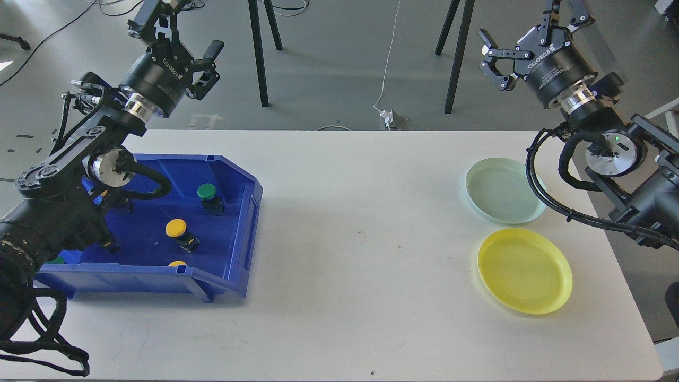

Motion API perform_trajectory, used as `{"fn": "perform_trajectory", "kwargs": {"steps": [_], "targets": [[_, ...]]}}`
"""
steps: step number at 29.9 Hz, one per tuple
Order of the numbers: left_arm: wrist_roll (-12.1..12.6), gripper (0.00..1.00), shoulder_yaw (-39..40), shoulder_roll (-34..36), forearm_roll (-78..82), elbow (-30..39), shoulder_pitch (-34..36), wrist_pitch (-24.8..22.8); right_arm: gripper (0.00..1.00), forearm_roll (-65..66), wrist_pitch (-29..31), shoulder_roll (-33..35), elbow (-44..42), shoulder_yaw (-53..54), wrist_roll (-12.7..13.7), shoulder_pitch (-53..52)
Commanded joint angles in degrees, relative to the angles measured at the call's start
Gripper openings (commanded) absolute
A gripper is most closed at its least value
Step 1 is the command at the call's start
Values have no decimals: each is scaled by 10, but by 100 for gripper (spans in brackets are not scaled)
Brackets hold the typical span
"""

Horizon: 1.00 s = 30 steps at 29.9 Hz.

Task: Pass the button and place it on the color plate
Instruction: 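Move the left gripper down into the blue bin toward a yellow button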

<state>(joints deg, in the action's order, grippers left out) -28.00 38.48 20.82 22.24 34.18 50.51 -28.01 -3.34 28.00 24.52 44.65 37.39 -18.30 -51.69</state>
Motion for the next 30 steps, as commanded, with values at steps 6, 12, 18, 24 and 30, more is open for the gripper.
{"fn": "perform_trajectory", "kwargs": {"steps": [6, 12, 18, 24, 30], "targets": [[0, 100, 11, 35, -15, -1, 8, 0, 100, -1, 0, 2, -1, 3, -2, 11], [0, 100, 56, 3, -93, 6, 0, 0, 100, -2, 0, 3, -1, 6, -1, 13], [0, 100, 130, -24, -91, 11, -22, 0, 100, -2, 0, 3, -1, 6, -1, 13], [0, 100, 129, 40, -77, 141, -70, 0, 100, -2, 0, 6, -1, 6, -2, 24], [0, 100, 127, 121, 82, 281, -100, 0, 100, -2, 0, 4, -4, 6, -2, 32]]}}
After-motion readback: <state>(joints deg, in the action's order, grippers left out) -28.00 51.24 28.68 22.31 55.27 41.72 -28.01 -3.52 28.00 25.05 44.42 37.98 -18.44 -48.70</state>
